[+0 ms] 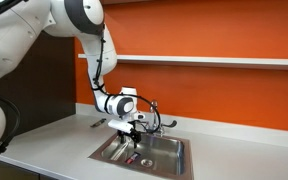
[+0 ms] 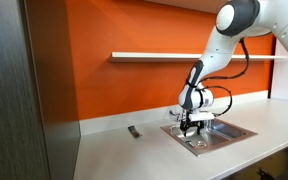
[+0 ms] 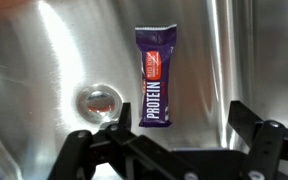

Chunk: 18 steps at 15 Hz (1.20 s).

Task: Put the purple chocolate bar inside the sink

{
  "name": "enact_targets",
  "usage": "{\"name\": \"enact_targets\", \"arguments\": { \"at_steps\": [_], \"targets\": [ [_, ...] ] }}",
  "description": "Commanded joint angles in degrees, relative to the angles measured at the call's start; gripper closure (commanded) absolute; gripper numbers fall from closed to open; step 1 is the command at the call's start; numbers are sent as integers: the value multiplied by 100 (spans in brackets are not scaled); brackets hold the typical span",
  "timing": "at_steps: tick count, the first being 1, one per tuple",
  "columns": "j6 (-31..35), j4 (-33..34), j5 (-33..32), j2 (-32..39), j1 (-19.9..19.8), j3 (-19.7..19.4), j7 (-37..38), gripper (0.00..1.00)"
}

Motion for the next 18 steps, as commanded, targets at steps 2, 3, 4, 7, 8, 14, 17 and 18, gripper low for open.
{"name": "enact_targets", "arguments": {
  "at_steps": [2, 3, 4, 7, 8, 14, 17, 18],
  "targets": [
    [-194, -931, -320, -997, 367, -160, 318, 0],
    [-226, -1090, -342, -1164, 389, -123, 303, 0],
    [-268, -1257, -412, -1323, 477, -144, 368, 0],
    [-370, -1726, -544, -1784, 638, -110, 500, 0],
    [-394, -1873, -600, -1921, 691, -100, 565, 0],
    [-430, -2618, -934, -2588, 903, -20, 1046, 0],
    [-411, -2931, -1015, -2850, 920, 31, 1285, 0],
    [-270, -2638, -859, -2453, 810, 79, 964, 0]
  ]
}}
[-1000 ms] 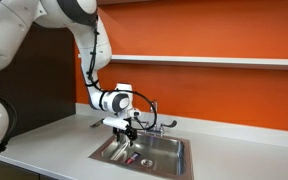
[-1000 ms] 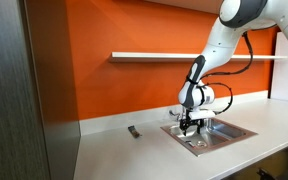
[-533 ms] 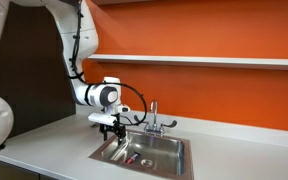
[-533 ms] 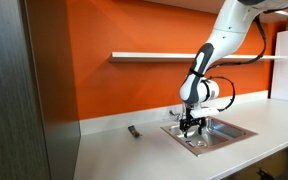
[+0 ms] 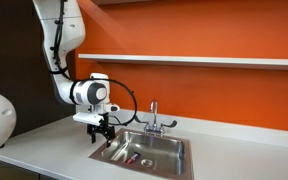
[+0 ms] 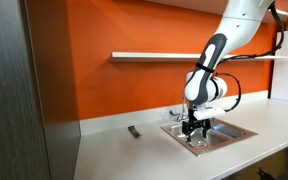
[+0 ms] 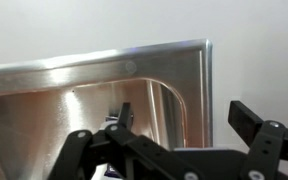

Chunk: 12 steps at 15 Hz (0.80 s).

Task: Put the purple chocolate bar inside the sink

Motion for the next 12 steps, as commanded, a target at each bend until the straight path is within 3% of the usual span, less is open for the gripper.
{"name": "enact_targets", "arguments": {
  "at_steps": [1, 12],
  "targets": [
    [-16, -41, -30, -43, -110, 111, 31, 0],
    [-8, -15, -31, 17, -110, 105, 31, 0]
  ]
}}
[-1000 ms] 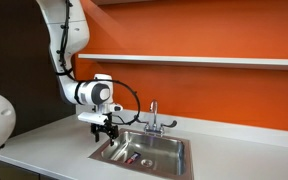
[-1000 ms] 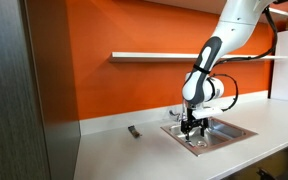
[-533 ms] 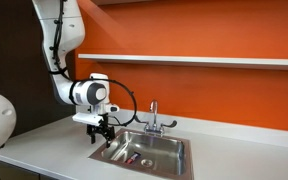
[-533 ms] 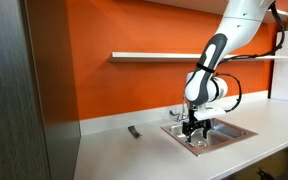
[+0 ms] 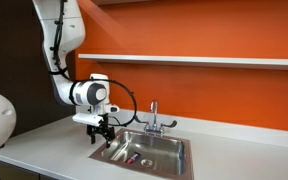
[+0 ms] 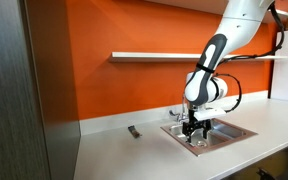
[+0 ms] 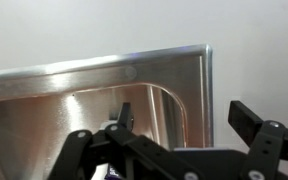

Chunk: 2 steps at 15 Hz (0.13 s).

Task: Put the purple chocolate bar inside the sink

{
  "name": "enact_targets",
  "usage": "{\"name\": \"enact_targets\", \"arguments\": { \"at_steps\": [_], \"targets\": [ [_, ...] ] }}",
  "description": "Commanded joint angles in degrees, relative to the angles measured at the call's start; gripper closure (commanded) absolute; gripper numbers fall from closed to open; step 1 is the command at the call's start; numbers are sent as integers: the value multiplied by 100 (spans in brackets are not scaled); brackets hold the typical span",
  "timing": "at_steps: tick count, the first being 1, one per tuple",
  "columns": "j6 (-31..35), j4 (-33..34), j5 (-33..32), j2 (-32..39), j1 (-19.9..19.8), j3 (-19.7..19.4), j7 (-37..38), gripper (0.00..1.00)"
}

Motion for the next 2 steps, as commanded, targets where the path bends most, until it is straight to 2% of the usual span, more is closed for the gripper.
{"name": "enact_targets", "arguments": {
  "at_steps": [1, 2],
  "targets": [
    [-19, 9, -26, -4, -105, 98, 14, 0],
    [-19, 9, -26, -5, -105, 98, 14, 0]
  ]
}}
